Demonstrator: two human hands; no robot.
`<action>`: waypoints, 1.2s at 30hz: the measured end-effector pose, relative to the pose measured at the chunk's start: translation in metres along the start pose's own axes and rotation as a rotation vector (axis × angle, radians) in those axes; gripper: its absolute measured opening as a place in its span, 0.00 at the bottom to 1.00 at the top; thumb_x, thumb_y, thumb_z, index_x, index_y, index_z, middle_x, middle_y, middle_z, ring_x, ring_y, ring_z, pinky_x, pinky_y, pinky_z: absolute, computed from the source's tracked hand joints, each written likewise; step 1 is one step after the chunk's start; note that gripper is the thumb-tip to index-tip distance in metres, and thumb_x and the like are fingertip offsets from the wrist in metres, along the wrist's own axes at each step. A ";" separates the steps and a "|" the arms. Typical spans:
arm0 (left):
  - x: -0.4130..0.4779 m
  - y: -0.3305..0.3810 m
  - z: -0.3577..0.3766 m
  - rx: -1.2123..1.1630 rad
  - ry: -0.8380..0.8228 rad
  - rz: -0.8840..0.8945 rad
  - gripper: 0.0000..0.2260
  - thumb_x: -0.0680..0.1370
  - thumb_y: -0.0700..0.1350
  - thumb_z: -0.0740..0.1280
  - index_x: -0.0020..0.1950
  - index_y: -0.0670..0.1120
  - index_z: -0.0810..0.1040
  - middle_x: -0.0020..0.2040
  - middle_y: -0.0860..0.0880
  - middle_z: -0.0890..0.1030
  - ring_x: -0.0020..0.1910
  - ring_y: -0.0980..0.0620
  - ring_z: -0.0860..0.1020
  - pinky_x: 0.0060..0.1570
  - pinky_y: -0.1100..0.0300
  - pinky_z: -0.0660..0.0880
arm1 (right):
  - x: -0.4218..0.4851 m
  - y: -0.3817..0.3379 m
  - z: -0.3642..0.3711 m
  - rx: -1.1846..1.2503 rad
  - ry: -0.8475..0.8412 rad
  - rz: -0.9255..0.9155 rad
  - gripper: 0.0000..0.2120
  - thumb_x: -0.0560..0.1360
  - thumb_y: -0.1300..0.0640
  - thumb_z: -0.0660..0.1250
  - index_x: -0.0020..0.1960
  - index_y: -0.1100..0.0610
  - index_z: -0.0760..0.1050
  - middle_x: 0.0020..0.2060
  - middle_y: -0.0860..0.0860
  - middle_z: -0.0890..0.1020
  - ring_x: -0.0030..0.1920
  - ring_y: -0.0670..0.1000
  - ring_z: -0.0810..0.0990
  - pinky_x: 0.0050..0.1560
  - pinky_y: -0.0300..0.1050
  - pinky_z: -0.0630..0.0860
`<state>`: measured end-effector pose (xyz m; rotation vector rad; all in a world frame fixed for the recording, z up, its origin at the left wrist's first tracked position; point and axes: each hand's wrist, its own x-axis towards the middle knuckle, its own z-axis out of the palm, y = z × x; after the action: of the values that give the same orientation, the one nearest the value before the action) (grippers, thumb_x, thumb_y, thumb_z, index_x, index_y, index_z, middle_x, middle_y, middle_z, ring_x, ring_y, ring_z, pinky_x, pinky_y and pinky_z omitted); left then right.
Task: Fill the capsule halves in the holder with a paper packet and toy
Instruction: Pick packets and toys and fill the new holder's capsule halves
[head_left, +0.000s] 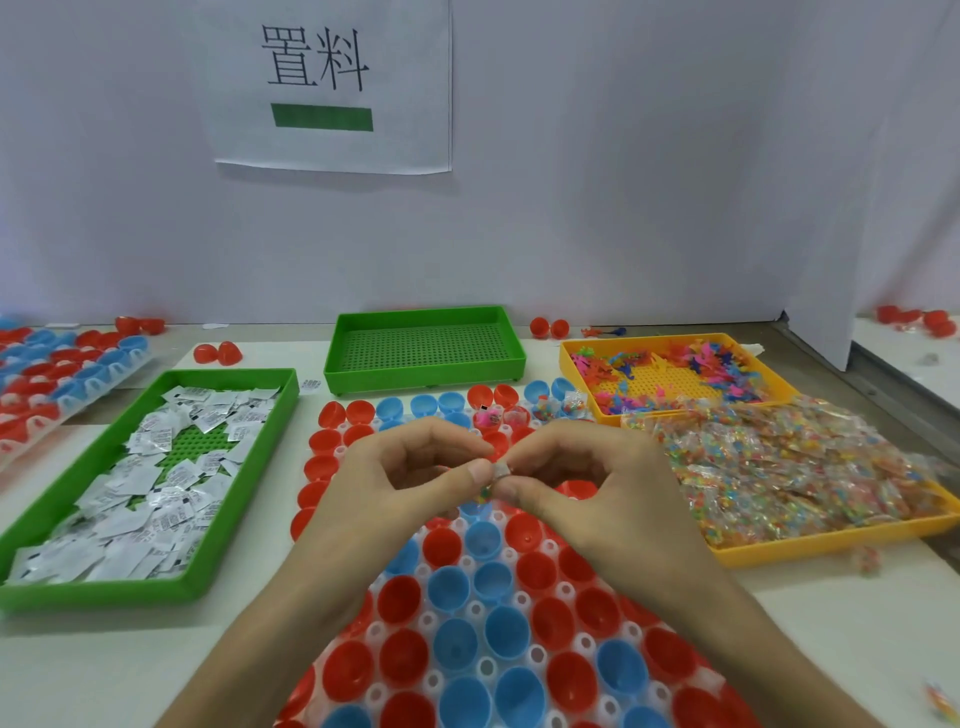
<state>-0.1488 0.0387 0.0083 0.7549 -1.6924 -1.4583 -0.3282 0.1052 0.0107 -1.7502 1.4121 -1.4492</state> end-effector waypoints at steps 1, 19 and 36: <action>0.000 0.000 0.001 -0.007 -0.011 0.018 0.09 0.68 0.50 0.77 0.47 0.51 0.85 0.44 0.48 0.86 0.43 0.55 0.84 0.42 0.67 0.78 | 0.000 0.000 0.000 0.040 0.004 0.005 0.05 0.71 0.59 0.78 0.43 0.51 0.84 0.37 0.45 0.86 0.39 0.47 0.86 0.42 0.37 0.80; 0.000 -0.003 0.007 0.308 0.062 0.345 0.18 0.70 0.37 0.75 0.53 0.57 0.81 0.40 0.55 0.84 0.41 0.54 0.84 0.45 0.67 0.78 | 0.002 0.004 -0.006 0.088 -0.079 0.028 0.11 0.71 0.60 0.76 0.49 0.47 0.81 0.43 0.48 0.86 0.45 0.50 0.86 0.47 0.38 0.80; 0.016 -0.001 -0.058 0.378 0.497 0.313 0.13 0.75 0.32 0.71 0.53 0.48 0.81 0.45 0.51 0.86 0.46 0.55 0.84 0.48 0.64 0.79 | 0.099 0.016 0.012 -0.488 -0.039 -0.086 0.03 0.69 0.58 0.78 0.39 0.51 0.86 0.30 0.39 0.81 0.35 0.38 0.79 0.41 0.28 0.69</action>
<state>-0.1087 -0.0059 0.0132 0.9134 -1.6107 -0.6707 -0.3319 0.0077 0.0359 -2.1360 1.7996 -1.1653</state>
